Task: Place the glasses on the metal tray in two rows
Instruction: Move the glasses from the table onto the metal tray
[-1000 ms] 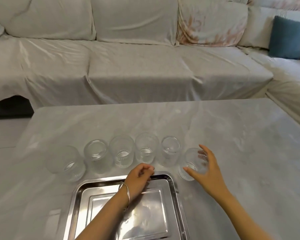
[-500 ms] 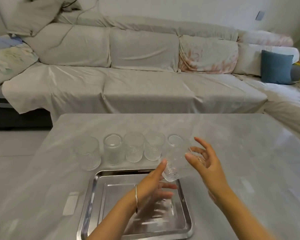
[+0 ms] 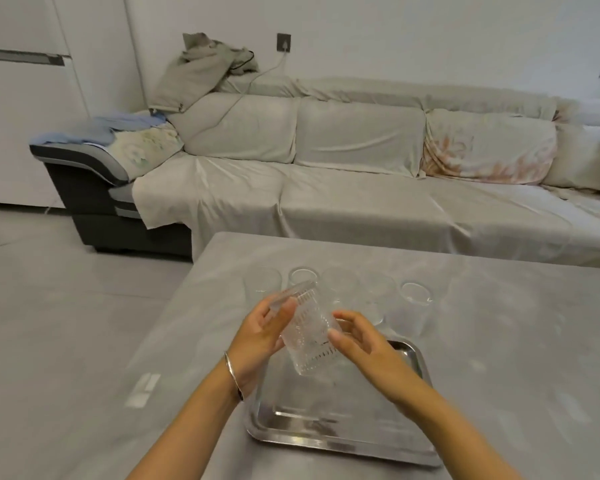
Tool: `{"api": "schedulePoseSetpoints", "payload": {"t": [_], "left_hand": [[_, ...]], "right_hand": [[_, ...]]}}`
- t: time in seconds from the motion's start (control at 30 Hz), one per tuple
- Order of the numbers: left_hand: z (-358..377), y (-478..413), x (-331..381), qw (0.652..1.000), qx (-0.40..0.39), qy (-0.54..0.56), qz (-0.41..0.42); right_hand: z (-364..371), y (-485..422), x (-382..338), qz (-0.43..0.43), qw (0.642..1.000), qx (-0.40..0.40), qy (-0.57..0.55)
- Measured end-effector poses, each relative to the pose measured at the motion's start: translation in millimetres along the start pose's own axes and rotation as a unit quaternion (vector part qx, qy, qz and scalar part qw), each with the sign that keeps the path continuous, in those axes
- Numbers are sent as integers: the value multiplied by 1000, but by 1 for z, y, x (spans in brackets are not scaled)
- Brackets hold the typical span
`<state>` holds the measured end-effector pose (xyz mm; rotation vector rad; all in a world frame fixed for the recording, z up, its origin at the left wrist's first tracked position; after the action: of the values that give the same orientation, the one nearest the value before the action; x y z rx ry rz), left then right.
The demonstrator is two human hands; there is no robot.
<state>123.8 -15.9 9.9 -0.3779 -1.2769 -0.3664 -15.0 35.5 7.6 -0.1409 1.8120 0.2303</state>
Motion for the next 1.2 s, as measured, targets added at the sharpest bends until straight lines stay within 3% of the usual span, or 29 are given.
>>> {"api": "schedulePoseSetpoints", "payload": {"t": [0.23, 0.4, 0.47, 0.7, 1.2], "left_hand": [[1, 4, 13, 993, -99, -67, -6], [5, -10, 10, 984, -121, -126, -23], [-4, -18, 3, 981, -101, -163, -31], [-76, -15, -74, 982, 37, -142, -119], [-94, -22, -123, 982, 42, -90, -160]], "right_hand": [[27, -25, -15, -17, 998, -63, 4], [19, -36, -6, -42, 999, -18, 0], [13, -39, 5, -47, 999, 12, -12], [-6, -55, 55, -32, 995, 75, -50], [24, -97, 102, -45, 994, 100, -7]]}}
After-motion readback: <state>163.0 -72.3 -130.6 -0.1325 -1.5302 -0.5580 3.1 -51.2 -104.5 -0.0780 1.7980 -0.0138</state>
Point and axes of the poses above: each hand's wrist, its own y-axis away from the middle knuckle, its own z-axis out of the palm, x = y × z, the point moved 9 cm from there along -y, towards the middle knuckle, and after that the axes turned 7 degrees about -x, right-handed, at the moved point
